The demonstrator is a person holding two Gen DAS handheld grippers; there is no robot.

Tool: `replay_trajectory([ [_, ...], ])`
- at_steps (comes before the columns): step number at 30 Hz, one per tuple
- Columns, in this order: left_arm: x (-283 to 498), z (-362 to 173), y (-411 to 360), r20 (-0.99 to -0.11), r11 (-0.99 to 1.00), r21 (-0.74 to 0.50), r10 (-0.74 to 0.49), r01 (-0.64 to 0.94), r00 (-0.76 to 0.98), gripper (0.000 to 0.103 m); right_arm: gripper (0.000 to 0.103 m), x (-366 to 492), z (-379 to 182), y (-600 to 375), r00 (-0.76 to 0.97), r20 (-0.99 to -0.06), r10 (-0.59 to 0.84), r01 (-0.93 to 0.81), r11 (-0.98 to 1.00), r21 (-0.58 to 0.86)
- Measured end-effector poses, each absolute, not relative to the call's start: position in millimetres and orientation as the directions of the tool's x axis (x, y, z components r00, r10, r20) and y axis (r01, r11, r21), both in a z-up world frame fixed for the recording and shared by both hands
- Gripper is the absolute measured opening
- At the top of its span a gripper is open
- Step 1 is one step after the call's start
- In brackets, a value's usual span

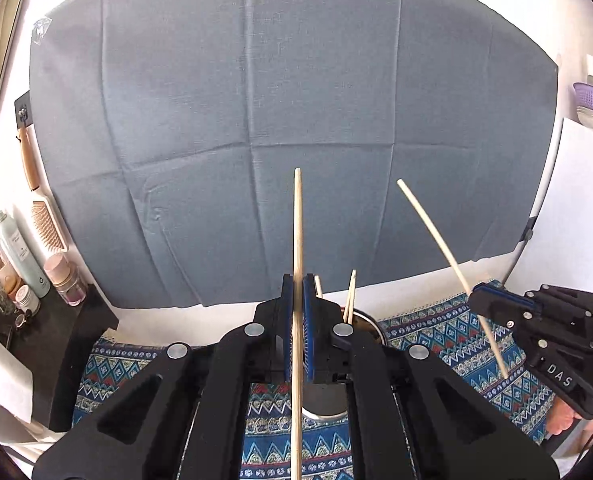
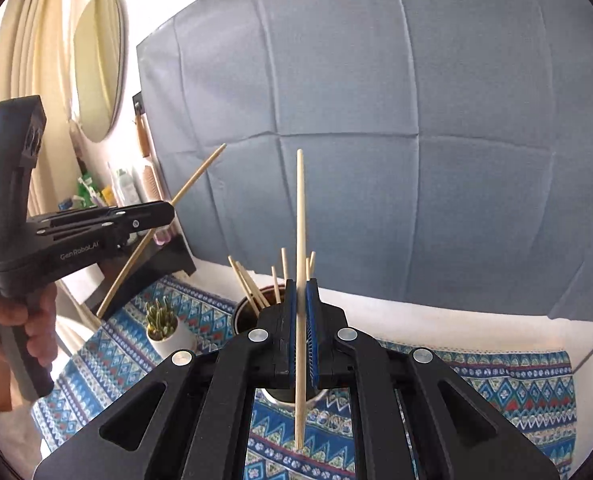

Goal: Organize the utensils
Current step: 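Lift both held sticks upright and carry them above the black cup, then lower the sticks into the cup and open both tools to release them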

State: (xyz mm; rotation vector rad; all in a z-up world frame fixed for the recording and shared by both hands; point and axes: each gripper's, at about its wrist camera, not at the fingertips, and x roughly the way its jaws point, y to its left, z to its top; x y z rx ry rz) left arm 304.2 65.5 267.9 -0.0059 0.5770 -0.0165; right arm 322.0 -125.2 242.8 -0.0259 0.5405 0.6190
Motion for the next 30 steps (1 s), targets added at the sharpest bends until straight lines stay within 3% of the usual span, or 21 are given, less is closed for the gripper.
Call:
replay_trajectory([
  [3, 321.8, 264.0, 63.3, -0.521, 0.999, -0.019, -0.042, 0.038, 0.852, 0.005, 0.005, 335.8, 239.5, -120.9, 0.692, -0.434, 0.577, -0.574, 0.804, 0.154],
  [9, 337.7, 259.3, 62.4, -0.439, 0.996, -0.045, -0.091, 0.079, 0.894, 0.005, 0.005, 348.5, 229.3, -122.2, 0.724, -0.237, 0.648, -0.613, 0.762, 0.209],
  [16, 334.3, 245.1, 55.5, -0.261, 0.991, -0.071, -0.13, 0.116, 0.956, 0.005, 0.005, 363.1, 210.5, -129.2, 0.747, -0.063, 0.661, -0.622, 0.73, 0.283],
  [23, 344.2, 209.8, 57.0, -0.197, 0.968, -0.174, -0.214, 0.181, 0.957, 0.005, 0.005, 380.4, 183.6, -118.1, 0.746, -0.013, 0.666, -0.631, 0.713, 0.306],
  [30, 342.0, 173.9, 55.1, -0.145, 0.953, -0.198, -0.258, 0.228, 0.955, 0.005, 0.005, 394.1, 145.0, -107.2, 0.736, -0.025, 0.677, -0.629, 0.697, 0.343],
])
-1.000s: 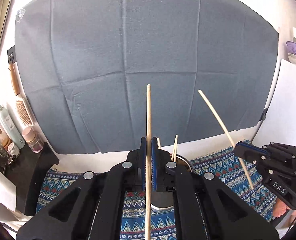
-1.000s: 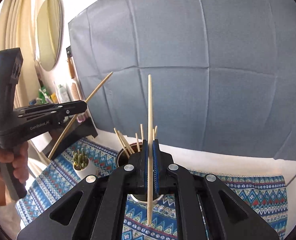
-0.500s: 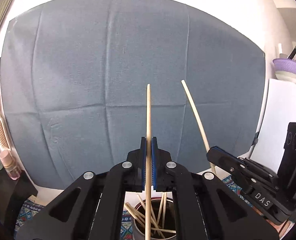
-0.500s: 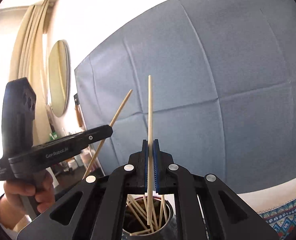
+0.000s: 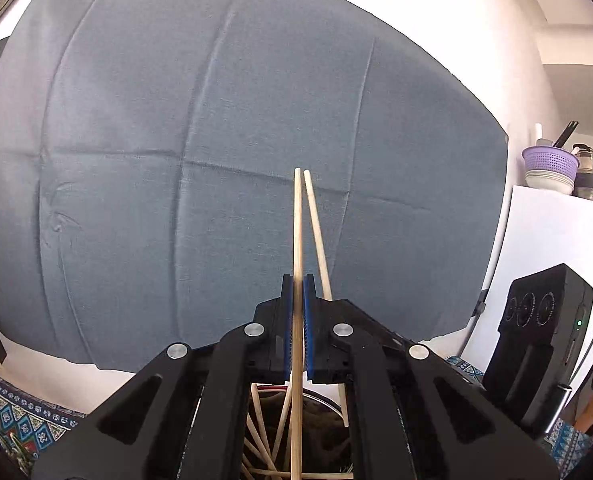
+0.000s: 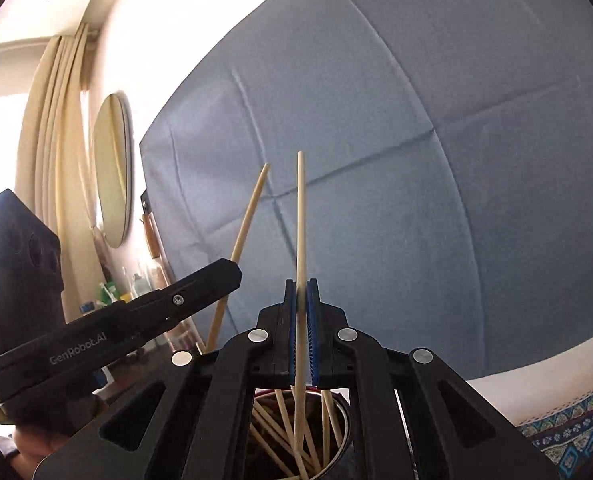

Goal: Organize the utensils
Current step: 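Lower the sticks into the cup and open both tools to release them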

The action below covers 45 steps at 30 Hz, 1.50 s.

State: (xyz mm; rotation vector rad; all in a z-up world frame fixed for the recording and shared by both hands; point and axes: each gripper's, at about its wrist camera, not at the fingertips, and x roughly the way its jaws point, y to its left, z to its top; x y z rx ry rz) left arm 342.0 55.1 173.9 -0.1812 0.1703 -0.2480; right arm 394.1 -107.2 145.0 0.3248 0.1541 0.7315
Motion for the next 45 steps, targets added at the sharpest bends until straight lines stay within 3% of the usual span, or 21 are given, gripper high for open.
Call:
replay_trajectory([
  [14, 345.2, 123.8, 66.7, -0.166, 0.935, -0.277, -0.273, 0.221, 0.948, 0.005, 0.005, 381.7, 110.7, -97.4, 0.711, -0.084, 0.698, -0.65, 0.699, 0.299],
  [20, 333.9, 122.2, 70.8, -0.168, 0.952, -0.226, -0.246, 0.206, 0.955, 0.005, 0.005, 372.0, 108.7, -101.1, 0.708, -0.092, 0.7, -0.654, 0.7, 0.287],
  [29, 307.8, 122.2, 70.4, -0.175, 0.967, -0.145, -0.235, 0.212, 0.956, 0.006, 0.005, 349.1, 109.1, -90.1, 0.712, -0.167, 0.682, -0.663, 0.731, 0.16],
  [45, 278.5, 115.3, 72.7, -0.209, 0.974, -0.107, -0.216, 0.197, 0.954, 0.006, 0.006, 323.8, 104.3, -79.9, 0.726, -0.241, 0.644, -0.657, 0.753, 0.031],
])
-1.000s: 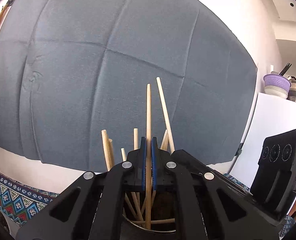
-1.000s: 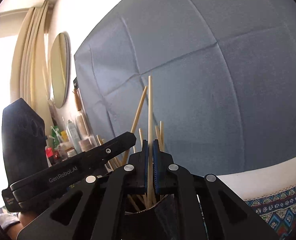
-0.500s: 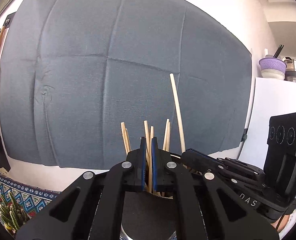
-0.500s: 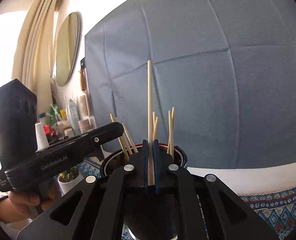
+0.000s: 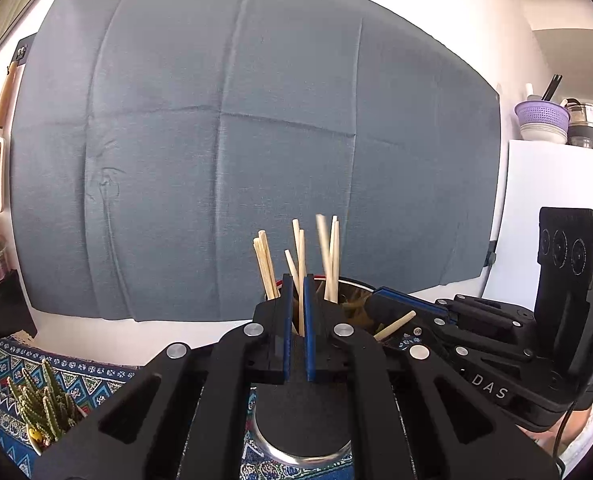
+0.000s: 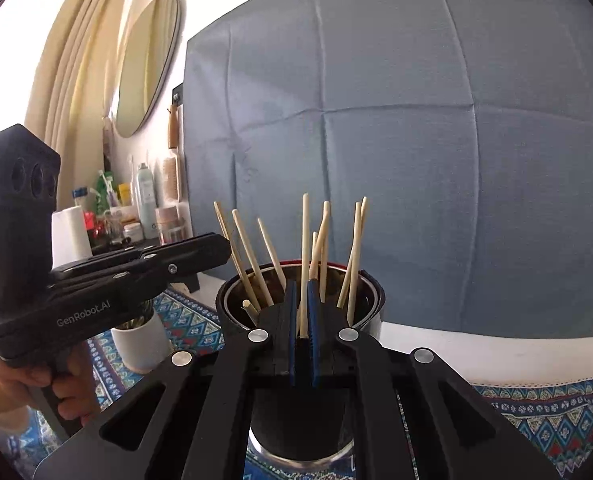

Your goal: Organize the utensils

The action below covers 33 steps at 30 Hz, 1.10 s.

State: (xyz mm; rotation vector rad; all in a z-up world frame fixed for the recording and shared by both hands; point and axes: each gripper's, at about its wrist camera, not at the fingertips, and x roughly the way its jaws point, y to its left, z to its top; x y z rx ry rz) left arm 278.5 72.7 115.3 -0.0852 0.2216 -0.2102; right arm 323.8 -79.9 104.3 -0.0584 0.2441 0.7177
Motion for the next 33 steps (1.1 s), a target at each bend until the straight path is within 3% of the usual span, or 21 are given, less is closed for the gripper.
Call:
replay_trajectory([
  [14, 251.6, 117.5, 77.0, -0.229, 0.975, -0.136, -0.204, 0.176, 0.952, 0.006, 0.007, 292.5, 112.5, -89.8, 0.751, -0.261, 0.606, -0.632, 0.775, -0.02],
  [18, 239.1, 116.9, 78.5, -0.243, 0.977, -0.144, -0.189, 0.158, 0.951, 0.012, 0.008, 277.9, 114.0, -96.4, 0.758, -0.269, 0.595, -0.62, 0.784, -0.013],
  [19, 235.6, 116.1, 78.5, -0.246, 0.977, -0.147, -0.187, 0.154, 0.951, 0.013, 0.011, 274.0, 113.9, -98.3, 0.758, -0.273, 0.592, -0.617, 0.787, -0.007],
  [22, 226.2, 112.9, 77.2, -0.267, 0.98, -0.148, -0.171, 0.135, 0.948, 0.019, 0.032, 262.5, 112.6, -105.4, 0.768, -0.283, 0.574, -0.596, 0.803, 0.01],
  [24, 220.9, 109.5, 77.5, -0.292, 0.978, -0.167, -0.173, 0.128, 0.94, 0.027, 0.04, 254.9, 110.2, -110.2, 0.767, -0.297, 0.569, -0.589, 0.808, 0.027],
  [29, 202.3, 102.0, 74.4, -0.323, 0.982, -0.16, -0.151, 0.103, 0.934, 0.033, 0.055, 234.8, 103.7, -119.5, 0.767, -0.324, 0.555, -0.571, 0.819, 0.052],
  [33, 185.7, 95.1, 68.6, -0.345, 0.985, -0.143, -0.144, 0.1, 0.928, 0.05, 0.068, 216.8, 97.1, -127.5, 0.773, -0.338, 0.537, -0.546, 0.835, 0.077],
])
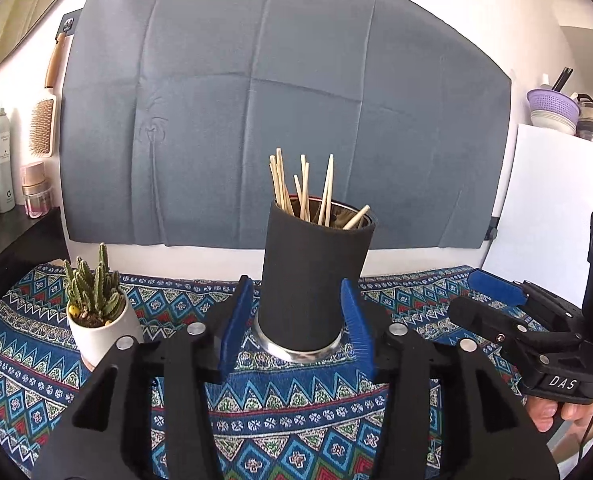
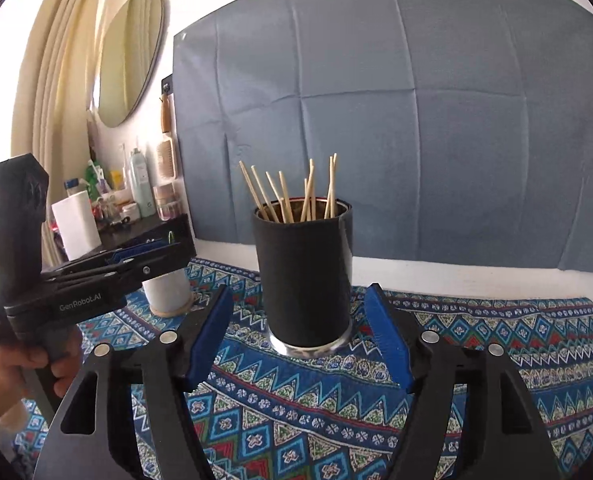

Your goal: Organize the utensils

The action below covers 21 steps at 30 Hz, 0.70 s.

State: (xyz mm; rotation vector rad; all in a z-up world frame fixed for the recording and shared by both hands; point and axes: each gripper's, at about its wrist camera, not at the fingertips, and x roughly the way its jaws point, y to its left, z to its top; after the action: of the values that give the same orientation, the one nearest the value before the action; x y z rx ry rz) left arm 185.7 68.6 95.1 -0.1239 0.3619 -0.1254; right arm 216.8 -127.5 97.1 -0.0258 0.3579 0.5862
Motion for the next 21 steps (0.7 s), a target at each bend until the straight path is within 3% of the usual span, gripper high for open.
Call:
replay_trajectory([
  [2, 176.6, 90.3, 65.0, -0.357, 0.987, -0.13, -0.138, 0.097, 0.924, 0.057, 0.077, 207.6, 92.9, -131.4, 0.775, -0.346, 0.528, -0.535, 0.841, 0.085],
  [6, 158.8, 82.4, 61.4, -0.374, 0.986, -0.138, -0.141, 0.095, 0.916, 0.072, 0.084, 187.1, 84.0, -136.9, 0.778, -0.369, 0.508, -0.516, 0.852, 0.085],
  [11, 134.6, 75.9, 56.0, -0.389, 0.988, -0.122, -0.131, 0.09, 0.912, 0.088, 0.086, 160.3, 76.5, -141.4, 0.784, -0.405, 0.471, -0.476, 0.874, 0.094],
  [15, 112.5, 70.7, 47.9, -0.414, 0.988, -0.112, -0.146, 0.108, 0.898, 0.097, 0.087, 135.4, 69.9, -145.7, 0.785, -0.425, 0.45, -0.448, 0.887, 0.112],
  [21, 74.5, 60.2, 39.0, -0.45, 0.985, -0.105, -0.169, 0.135, 0.877, 0.097, 0.091, 92.0, 61.0, -162.2, 0.798, -0.423, 0.429, -0.407, 0.901, 0.147],
])
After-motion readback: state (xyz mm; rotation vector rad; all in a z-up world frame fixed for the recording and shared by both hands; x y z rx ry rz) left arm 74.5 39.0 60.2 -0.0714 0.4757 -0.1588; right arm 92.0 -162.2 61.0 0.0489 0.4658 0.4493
